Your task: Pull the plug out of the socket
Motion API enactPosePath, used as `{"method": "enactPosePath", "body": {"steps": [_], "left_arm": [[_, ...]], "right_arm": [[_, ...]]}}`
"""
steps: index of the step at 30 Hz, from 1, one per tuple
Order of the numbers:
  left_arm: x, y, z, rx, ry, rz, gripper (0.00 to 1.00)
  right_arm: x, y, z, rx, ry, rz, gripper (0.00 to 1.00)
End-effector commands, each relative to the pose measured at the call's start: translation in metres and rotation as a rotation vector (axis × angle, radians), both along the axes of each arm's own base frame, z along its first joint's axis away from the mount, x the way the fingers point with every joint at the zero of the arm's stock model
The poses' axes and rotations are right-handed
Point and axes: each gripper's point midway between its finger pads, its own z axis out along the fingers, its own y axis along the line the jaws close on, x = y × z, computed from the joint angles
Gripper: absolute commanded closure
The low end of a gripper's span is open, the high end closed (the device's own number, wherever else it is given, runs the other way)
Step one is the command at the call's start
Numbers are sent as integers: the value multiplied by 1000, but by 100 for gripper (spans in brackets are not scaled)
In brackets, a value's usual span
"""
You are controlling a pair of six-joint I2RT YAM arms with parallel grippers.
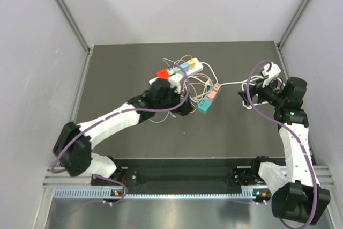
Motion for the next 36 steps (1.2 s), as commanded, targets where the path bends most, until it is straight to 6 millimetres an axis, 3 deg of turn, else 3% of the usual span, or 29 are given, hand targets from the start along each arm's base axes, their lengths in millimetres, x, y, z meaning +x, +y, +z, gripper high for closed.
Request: {"method": "enactPosePath", "body": {"steps": [1, 2, 3, 4, 5, 6, 7, 8, 9, 11, 12, 16, 22, 28, 36], "left_arm": [[18, -50, 24, -55, -70, 29, 21], [19, -59, 22, -55, -65, 26, 22], [18, -72, 5, -26, -42, 23, 23], [22, -85, 13, -48, -50, 22, 27], [22, -93, 10, -43, -45, 22, 29], [23, -102, -5, -13, -34, 30, 30], [29, -111, 1, -20, -52, 51, 32], [33, -115, -1, -14, -58, 68, 34], [35, -121, -15, 13, -49, 75, 34], [48, -128, -10, 12, -78, 125, 36], [50, -132, -20, 31, -76, 135, 37], [75, -136, -20, 62, -137, 214, 37], [95, -147, -33, 128, -179, 227, 39], [110, -150, -40, 180, -222, 247, 41], [120, -149, -68, 291, -224, 245, 42]], "right_arm": [[2, -7, 10, -7, -24, -5, 0], [2, -8, 10, -1, -20, -7, 0], [1, -9, 11, 1, -23, -10, 0], [1, -10, 10, 8, -16, -16, 0], [1, -9, 10, 12, -14, -15, 0], [1, -10, 11, 14, -17, -17, 0], [0, -10, 13, 14, -19, -19, 0], [1, -11, 12, 17, -16, -23, 0], [0, -12, 13, 18, -18, -23, 0], [0, -12, 14, 23, -18, -25, 0], [0, -12, 13, 24, -17, -25, 0], [-1, -13, 14, 33, -14, -26, 0], [-1, -12, 12, 39, -8, -16, 0], [0, -13, 10, 44, 0, -17, 0], [1, -14, 10, 46, 4, -17, 0]]}}
